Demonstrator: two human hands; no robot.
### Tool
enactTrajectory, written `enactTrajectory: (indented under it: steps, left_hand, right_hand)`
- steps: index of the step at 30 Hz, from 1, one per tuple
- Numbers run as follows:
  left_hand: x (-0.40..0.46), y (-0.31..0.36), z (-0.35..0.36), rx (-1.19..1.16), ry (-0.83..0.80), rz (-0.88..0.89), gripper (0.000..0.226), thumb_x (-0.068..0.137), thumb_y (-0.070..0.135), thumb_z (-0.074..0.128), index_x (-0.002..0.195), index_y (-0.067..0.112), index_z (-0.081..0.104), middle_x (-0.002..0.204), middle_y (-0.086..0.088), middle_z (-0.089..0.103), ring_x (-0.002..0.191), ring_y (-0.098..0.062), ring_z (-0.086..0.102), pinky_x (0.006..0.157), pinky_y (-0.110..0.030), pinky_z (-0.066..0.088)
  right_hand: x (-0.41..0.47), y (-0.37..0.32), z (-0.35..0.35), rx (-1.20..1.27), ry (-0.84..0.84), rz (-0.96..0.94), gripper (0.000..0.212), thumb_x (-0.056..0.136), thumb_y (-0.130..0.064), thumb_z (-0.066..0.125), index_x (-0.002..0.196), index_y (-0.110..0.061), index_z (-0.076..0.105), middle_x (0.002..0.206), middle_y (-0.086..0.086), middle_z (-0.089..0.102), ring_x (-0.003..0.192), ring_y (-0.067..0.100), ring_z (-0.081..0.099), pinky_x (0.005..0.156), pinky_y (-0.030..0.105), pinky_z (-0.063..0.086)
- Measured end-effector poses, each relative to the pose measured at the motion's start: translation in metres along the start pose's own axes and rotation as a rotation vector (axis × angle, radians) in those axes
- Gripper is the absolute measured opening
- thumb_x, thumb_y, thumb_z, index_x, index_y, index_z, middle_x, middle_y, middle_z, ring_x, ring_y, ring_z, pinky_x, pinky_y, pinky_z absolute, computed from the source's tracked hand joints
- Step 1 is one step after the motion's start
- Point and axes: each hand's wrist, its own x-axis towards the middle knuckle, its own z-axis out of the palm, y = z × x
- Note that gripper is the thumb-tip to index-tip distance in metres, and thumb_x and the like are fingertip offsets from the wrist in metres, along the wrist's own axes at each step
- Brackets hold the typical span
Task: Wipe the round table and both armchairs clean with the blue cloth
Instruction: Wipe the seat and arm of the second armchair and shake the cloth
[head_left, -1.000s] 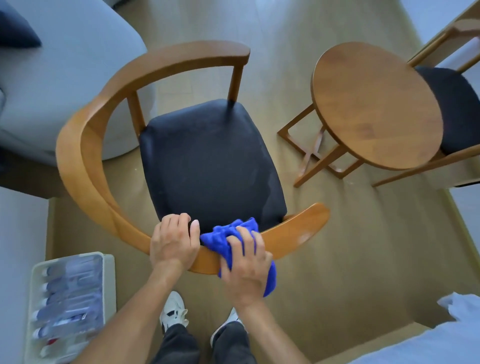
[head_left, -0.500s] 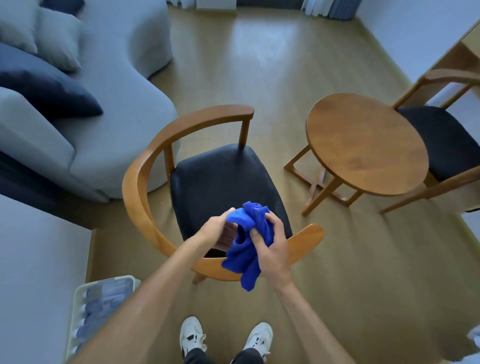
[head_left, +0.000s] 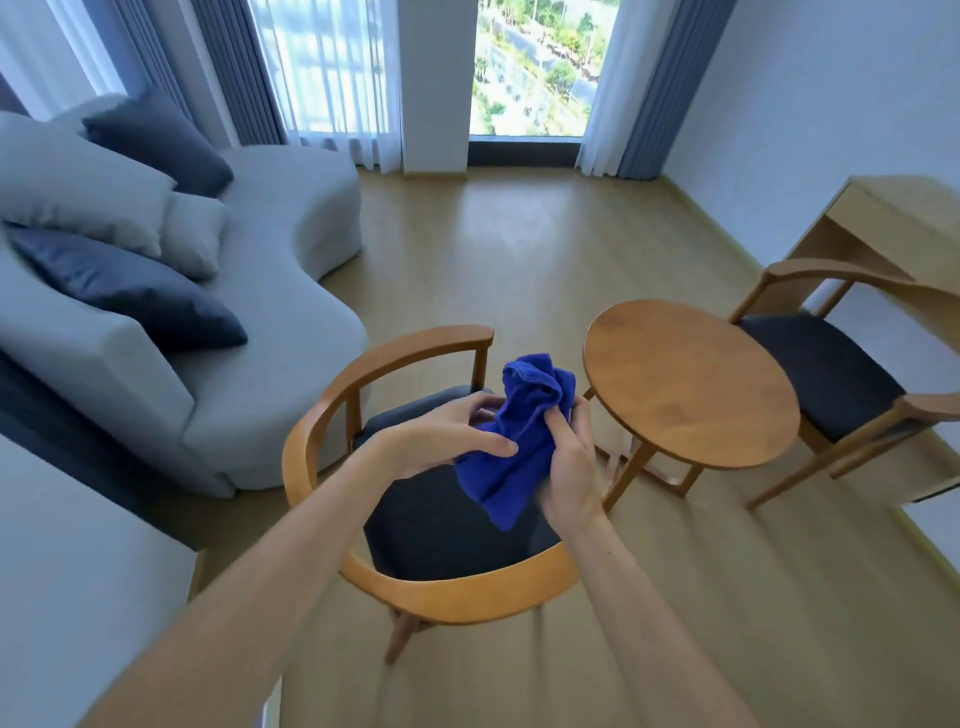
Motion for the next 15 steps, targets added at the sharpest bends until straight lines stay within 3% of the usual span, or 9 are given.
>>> enactTrajectory:
  steps: [2,5,8,11,13,15]
  left_hand:
    - [-0.004,0.016,0.001,0.097,0.113,0.043,0.037,0.088,0.018,0.064,0.12,0.025,0.05,0.118,0.0,0.059,0.106,-0.018,0.06,0.092,-0.035,0.052]
    - [-0.011,0.034,-0.001,0.16,0.172,0.107,0.015,0.095,0.018,0.052,0.11,0.017,0.058,0.108,-0.004,0.066,0.099,-0.02,0.063,0.08,-0.03,0.055]
    - [-0.018,0.05,-0.009,0.219,0.258,0.16,0.013,0.097,0.012,0.048,0.1,0.011,0.061,0.093,-0.004,0.065,0.089,-0.021,0.064,0.076,-0.031,0.057]
    - [-0.022,0.062,-0.024,0.23,0.401,0.207,0.014,0.095,0.006,0.046,0.097,0.008,0.06,0.092,-0.009,0.061,0.088,-0.023,0.058,0.084,-0.04,0.051]
    - [-0.026,0.071,-0.032,0.22,0.51,0.254,0.014,0.093,0.006,0.045,0.098,-0.004,0.055,0.088,-0.013,0.055,0.084,-0.025,0.05,0.081,-0.044,0.044]
    - [-0.029,0.08,-0.036,0.177,0.579,0.307,0.014,0.093,0.005,0.045,0.097,-0.005,0.053,0.085,-0.013,0.052,0.081,-0.024,0.046,0.075,-0.04,0.038]
  right_hand:
    - [0.003,-0.01,0.002,0.04,0.007,0.016,0.022,0.092,-0.029,0.056,0.114,-0.023,0.057,0.119,0.017,0.061,0.109,0.038,0.059,0.098,0.053,0.047]
    - [0.007,-0.022,0.004,0.082,0.015,0.01,0.023,0.093,-0.027,0.057,0.115,-0.019,0.056,0.119,0.015,0.062,0.106,0.032,0.061,0.096,0.048,0.049]
    - [0.011,-0.032,-0.001,0.131,-0.003,0.016,0.025,0.093,-0.025,0.058,0.115,-0.015,0.056,0.112,0.01,0.066,0.1,0.025,0.066,0.088,0.04,0.055]
    - [0.015,-0.041,-0.012,0.13,0.04,0.024,0.014,0.092,-0.012,0.056,0.106,-0.013,0.057,0.096,0.003,0.068,0.086,0.017,0.068,0.072,0.028,0.056]
    - [0.016,-0.045,-0.021,-0.013,0.134,0.02,0.019,0.086,0.001,0.055,0.099,-0.013,0.054,0.091,0.004,0.063,0.084,0.017,0.062,0.066,0.025,0.051]
    - [0.017,-0.045,-0.027,-0.21,0.209,0.034,0.035,0.081,0.011,0.054,0.101,-0.017,0.052,0.094,0.002,0.061,0.087,0.017,0.06,0.065,0.023,0.052]
